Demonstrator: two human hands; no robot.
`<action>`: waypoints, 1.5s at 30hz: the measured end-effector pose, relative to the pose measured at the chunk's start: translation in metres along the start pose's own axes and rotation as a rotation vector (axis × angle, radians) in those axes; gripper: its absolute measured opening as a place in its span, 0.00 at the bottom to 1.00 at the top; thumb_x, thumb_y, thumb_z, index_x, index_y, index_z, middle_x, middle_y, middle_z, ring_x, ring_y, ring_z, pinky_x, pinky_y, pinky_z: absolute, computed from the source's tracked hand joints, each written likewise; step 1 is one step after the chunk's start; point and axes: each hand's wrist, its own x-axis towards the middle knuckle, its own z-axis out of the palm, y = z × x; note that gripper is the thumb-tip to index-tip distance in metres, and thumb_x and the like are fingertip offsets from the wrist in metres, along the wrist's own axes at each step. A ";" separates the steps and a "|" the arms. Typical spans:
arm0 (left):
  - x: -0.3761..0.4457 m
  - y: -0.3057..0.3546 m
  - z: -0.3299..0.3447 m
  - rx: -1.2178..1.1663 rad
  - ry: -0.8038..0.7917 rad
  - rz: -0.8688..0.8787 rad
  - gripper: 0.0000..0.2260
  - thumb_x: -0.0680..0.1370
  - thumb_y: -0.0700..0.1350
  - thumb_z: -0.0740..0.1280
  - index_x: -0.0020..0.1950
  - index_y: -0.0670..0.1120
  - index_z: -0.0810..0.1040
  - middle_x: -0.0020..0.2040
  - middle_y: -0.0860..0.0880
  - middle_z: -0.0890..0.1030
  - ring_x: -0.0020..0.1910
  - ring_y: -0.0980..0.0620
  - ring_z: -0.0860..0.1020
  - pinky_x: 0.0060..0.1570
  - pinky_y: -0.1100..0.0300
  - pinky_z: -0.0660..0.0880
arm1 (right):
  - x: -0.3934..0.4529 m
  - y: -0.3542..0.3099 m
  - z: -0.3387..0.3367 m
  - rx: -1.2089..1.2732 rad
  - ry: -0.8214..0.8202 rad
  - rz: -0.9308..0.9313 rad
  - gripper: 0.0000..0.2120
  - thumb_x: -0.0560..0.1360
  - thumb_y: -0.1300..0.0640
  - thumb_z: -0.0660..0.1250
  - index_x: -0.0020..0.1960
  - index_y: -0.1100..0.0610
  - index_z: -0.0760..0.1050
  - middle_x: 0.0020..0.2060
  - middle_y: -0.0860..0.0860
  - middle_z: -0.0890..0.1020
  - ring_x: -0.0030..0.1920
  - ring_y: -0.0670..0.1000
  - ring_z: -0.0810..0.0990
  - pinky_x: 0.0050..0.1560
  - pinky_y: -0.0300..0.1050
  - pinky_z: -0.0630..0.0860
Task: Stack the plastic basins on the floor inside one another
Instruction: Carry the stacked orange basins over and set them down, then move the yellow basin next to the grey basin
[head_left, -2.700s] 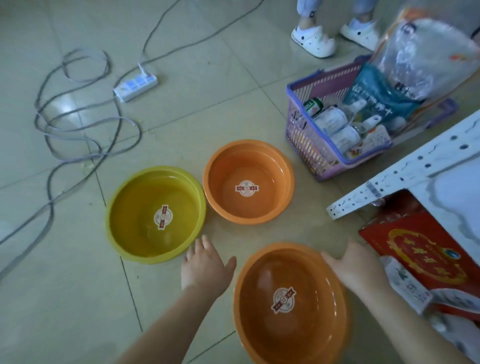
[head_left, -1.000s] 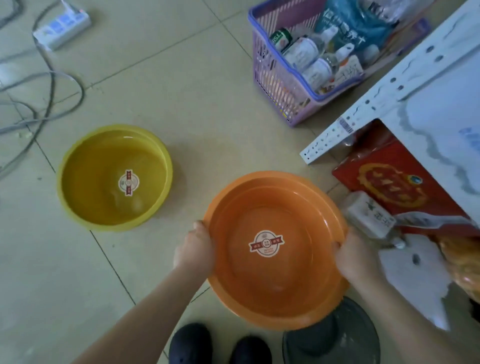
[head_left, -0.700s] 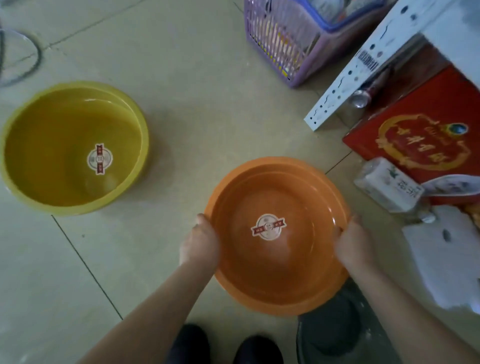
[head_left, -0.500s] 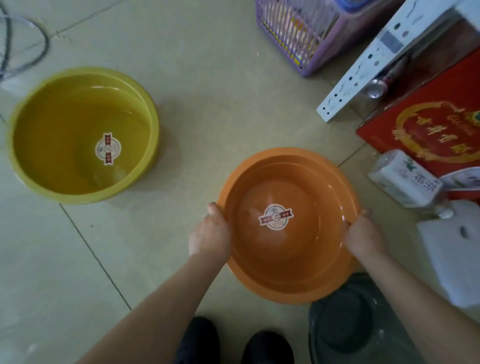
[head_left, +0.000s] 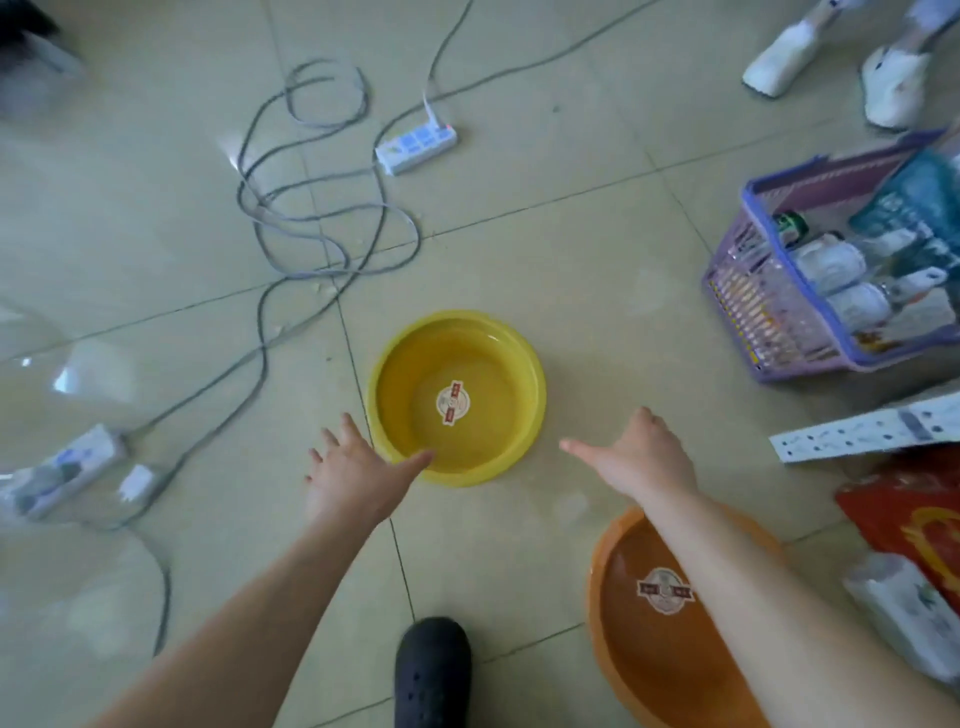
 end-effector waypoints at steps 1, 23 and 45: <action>0.012 -0.004 -0.008 -0.011 0.002 -0.025 0.53 0.62 0.71 0.68 0.77 0.48 0.49 0.78 0.41 0.56 0.75 0.39 0.59 0.68 0.41 0.66 | 0.004 -0.018 0.005 0.001 -0.017 -0.005 0.46 0.61 0.33 0.73 0.66 0.63 0.67 0.65 0.60 0.74 0.66 0.60 0.73 0.61 0.52 0.72; 0.216 -0.010 0.105 0.005 -0.020 -0.010 0.12 0.79 0.41 0.57 0.61 0.39 0.66 0.42 0.42 0.73 0.35 0.44 0.73 0.26 0.56 0.67 | 0.182 -0.052 0.156 -0.124 0.055 0.022 0.18 0.78 0.64 0.58 0.67 0.67 0.64 0.61 0.65 0.76 0.60 0.65 0.76 0.55 0.53 0.74; -0.136 0.103 0.178 0.299 -0.231 0.604 0.10 0.80 0.42 0.54 0.60 0.40 0.65 0.51 0.39 0.78 0.50 0.37 0.79 0.41 0.51 0.72 | -0.068 0.300 -0.005 0.099 0.069 0.508 0.06 0.79 0.65 0.57 0.46 0.62 0.72 0.40 0.59 0.79 0.32 0.52 0.72 0.26 0.41 0.62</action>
